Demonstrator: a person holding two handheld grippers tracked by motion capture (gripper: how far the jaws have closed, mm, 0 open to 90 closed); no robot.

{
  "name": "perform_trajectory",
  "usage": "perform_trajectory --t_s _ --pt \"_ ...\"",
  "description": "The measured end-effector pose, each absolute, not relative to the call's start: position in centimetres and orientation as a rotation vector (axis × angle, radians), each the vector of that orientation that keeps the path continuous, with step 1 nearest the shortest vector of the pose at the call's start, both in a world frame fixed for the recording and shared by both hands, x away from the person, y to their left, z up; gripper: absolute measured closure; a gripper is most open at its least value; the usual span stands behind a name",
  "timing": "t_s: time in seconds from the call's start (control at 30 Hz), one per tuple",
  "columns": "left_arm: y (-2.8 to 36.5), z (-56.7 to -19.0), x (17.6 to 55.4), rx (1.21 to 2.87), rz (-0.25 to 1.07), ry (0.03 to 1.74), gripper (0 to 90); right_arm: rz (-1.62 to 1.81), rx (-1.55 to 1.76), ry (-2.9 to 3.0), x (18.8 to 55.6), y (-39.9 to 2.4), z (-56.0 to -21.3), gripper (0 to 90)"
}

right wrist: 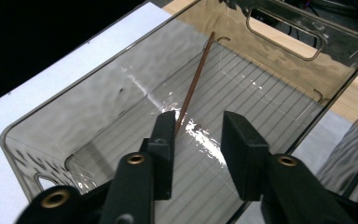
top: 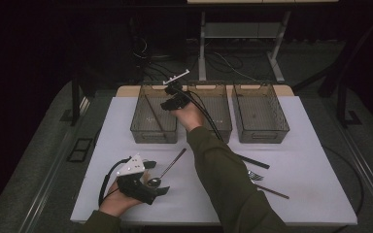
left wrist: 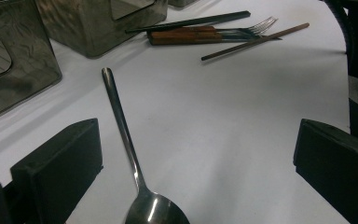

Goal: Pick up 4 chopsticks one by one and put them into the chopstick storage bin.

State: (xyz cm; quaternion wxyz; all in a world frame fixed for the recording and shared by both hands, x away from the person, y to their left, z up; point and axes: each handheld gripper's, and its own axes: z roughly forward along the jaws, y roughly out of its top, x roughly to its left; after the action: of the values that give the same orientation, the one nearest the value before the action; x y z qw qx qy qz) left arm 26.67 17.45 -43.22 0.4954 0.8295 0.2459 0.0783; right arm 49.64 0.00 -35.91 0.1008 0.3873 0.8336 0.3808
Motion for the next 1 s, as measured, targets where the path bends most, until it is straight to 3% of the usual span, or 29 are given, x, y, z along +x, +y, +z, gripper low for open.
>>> perform_trajectory --t_s 0.53,0.77,1.0 --pt "17.5 -43.4 26.6 2.010 0.189 0.611 0.1 1.273 0.990 2.525 47.0 -3.8 -34.4 35.2" --pt "17.5 -43.5 26.8 2.011 0.203 0.613 0.0 1.286 0.956 2.523 45.4 -6.4 -33.9 29.4" --pt "17.4 -43.6 26.8 1.994 0.184 0.623 0.0 1.293 0.910 2.550 43.9 -8.8 -33.7 29.0"
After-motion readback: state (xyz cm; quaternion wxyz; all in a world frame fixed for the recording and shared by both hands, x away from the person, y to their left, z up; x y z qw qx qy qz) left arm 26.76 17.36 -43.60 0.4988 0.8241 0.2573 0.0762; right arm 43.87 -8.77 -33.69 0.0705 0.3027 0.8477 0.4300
